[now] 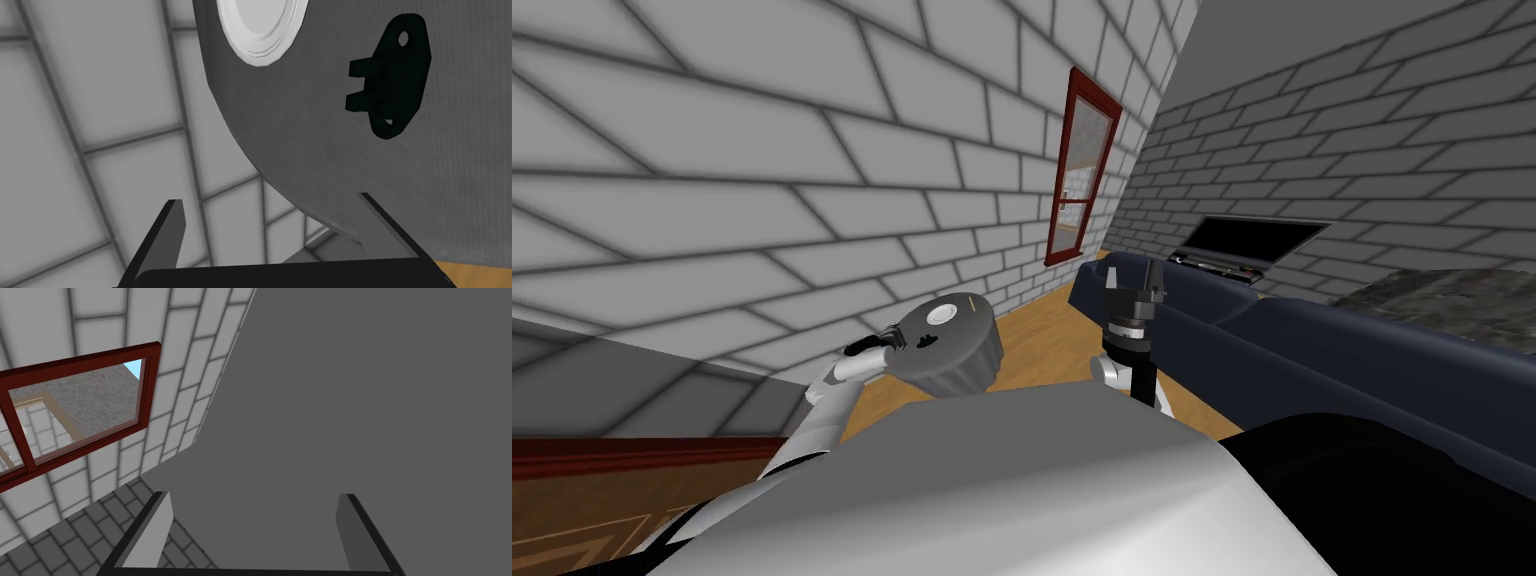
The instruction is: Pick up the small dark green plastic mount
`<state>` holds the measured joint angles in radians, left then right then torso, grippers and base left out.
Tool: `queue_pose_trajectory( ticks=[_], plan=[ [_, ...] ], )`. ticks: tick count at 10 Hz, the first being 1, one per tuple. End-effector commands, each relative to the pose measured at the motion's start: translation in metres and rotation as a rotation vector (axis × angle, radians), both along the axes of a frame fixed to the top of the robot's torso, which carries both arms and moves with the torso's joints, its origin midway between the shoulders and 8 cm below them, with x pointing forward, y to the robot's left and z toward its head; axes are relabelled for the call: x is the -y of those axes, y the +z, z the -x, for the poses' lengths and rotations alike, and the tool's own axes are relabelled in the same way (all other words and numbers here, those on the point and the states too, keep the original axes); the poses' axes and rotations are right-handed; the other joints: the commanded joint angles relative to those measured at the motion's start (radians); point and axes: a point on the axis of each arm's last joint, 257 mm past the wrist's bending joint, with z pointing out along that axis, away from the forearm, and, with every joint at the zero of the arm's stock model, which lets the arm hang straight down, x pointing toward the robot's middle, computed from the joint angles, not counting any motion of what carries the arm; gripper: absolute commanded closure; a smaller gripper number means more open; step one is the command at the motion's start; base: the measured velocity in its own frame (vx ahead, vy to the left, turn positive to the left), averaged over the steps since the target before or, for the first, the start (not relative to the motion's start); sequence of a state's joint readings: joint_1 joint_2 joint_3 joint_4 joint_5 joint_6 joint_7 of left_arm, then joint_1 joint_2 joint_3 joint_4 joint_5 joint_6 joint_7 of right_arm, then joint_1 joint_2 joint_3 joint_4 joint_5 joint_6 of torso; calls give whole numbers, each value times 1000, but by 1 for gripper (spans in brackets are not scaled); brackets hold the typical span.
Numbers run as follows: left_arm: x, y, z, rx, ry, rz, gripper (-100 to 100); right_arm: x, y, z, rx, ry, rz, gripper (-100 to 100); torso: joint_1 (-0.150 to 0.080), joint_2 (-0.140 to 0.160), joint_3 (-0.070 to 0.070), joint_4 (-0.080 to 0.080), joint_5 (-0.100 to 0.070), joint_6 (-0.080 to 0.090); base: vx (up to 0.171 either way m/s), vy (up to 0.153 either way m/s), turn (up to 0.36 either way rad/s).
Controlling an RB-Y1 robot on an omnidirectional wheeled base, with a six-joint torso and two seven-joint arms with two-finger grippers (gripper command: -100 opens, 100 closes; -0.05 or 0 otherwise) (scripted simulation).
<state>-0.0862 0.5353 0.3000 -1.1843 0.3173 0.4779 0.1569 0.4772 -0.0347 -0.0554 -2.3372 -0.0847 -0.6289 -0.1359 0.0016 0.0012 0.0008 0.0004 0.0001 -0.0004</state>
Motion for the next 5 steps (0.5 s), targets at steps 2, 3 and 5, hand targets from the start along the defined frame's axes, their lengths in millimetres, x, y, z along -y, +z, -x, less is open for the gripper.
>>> queue_pose_trajectory(
  ticks=[2,3,5],
  plan=[
    [-12,-15,6,-67,46,45,-100,0,0,0,0,0,0,0,0,0,0,0,0,-1,-16,28,-144],
    [-15,-29,16,-97,62,57,-100,0,0,0,0,0,0,0,1,1,0,0,0,0,-18,31,-105],
    [-20,-38,21,-141,92,89,-100,0,0,0,0,0,0,0,1,1,0,0,0,0,-18,41,-126]
  ],
)
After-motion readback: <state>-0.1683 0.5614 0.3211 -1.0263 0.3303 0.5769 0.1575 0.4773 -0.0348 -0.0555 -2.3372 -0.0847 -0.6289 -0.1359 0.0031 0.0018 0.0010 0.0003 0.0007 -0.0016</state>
